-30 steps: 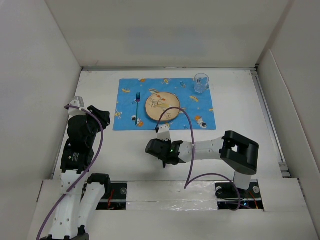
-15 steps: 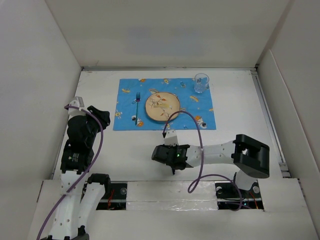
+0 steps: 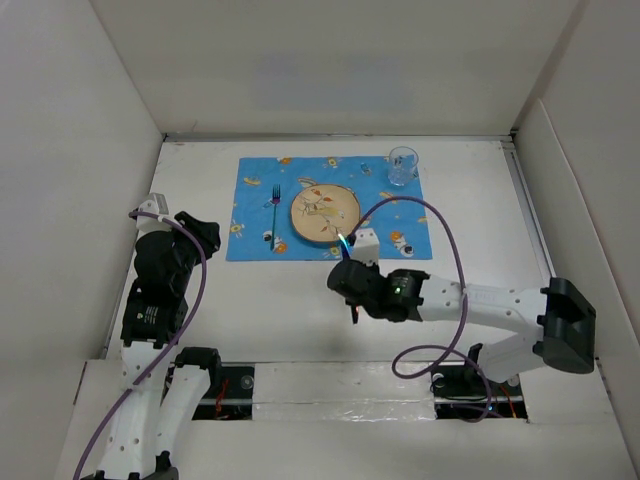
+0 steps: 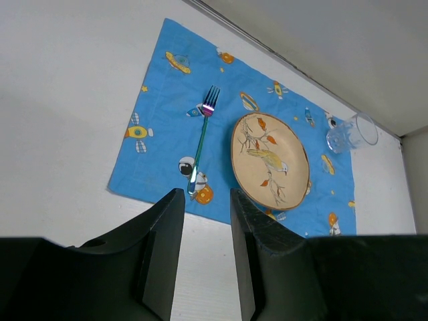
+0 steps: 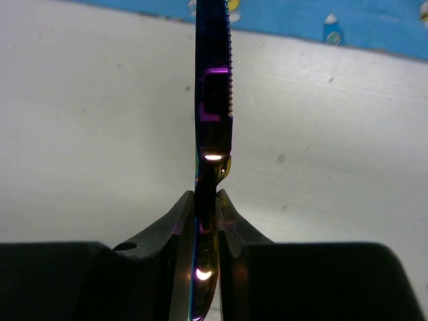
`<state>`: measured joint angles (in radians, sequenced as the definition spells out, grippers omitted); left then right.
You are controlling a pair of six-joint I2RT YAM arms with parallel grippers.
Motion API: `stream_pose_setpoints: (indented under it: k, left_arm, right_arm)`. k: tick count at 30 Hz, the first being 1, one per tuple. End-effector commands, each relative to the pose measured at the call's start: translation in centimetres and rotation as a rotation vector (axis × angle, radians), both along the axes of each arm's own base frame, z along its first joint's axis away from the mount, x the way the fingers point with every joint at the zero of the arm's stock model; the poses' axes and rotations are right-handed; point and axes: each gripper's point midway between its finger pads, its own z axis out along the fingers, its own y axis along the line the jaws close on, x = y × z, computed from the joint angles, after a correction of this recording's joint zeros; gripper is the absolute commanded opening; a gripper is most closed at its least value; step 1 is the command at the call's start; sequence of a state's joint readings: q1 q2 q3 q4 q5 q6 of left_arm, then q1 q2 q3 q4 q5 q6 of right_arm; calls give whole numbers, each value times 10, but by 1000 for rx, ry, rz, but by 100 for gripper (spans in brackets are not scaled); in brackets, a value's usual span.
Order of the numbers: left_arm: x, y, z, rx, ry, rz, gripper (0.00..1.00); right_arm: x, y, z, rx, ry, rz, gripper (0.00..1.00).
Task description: Set the dinner table for one person
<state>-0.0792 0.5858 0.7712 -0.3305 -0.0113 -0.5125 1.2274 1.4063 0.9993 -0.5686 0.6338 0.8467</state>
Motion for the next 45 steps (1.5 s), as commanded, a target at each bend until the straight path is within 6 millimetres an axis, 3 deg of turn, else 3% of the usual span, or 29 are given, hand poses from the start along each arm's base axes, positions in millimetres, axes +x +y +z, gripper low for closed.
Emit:
stream_pose_setpoints:
  k: [1, 3, 4, 8, 9, 10, 11, 16, 20, 30, 40, 45]
  left_arm:
    - [3, -2, 26, 6, -78, -15, 31]
    - [2, -2, 26, 5, -79, -15, 31]
    - [2, -2, 25, 5, -79, -15, 31]
    - [3, -2, 24, 9, -72, -14, 31]
    - [2, -2, 25, 10, -76, -16, 31]
    - [1, -2, 25, 11, -79, -17, 31]
    - [2, -2, 25, 13, -78, -15, 31]
    - [2, -1, 24, 17, -75, -13, 31]
    - [4, -2, 22, 19, -64, -17, 31]
    - [6, -2, 18, 20, -43, -18, 31]
    - [7, -2, 18, 21, -46, -15, 31]
    - [6, -1, 18, 19, -49, -14, 31]
  right_arm:
    - [46, -10, 45, 28, -125, -51, 0]
    - [66, -15, 54, 24, -151, -45, 0]
    - [89, -23, 62, 45, -184, -87, 0]
    - [145, -43, 68, 52, -201, -103, 0]
    - [156, -47, 55, 14, -178, -92, 0]
    - [172, -46, 62, 33, -196, -98, 0]
    - [187, -56, 59, 24, -190, -103, 0]
    - [243, -69, 32, 0, -135, -115, 0]
    - [268, -72, 13, -11, -95, -104, 0]
    - [290, -91, -43, -79, 16, -114, 0]
    - [290, -96, -61, -95, 76, -148, 0]
    - [285, -97, -64, -88, 95, -162, 8]
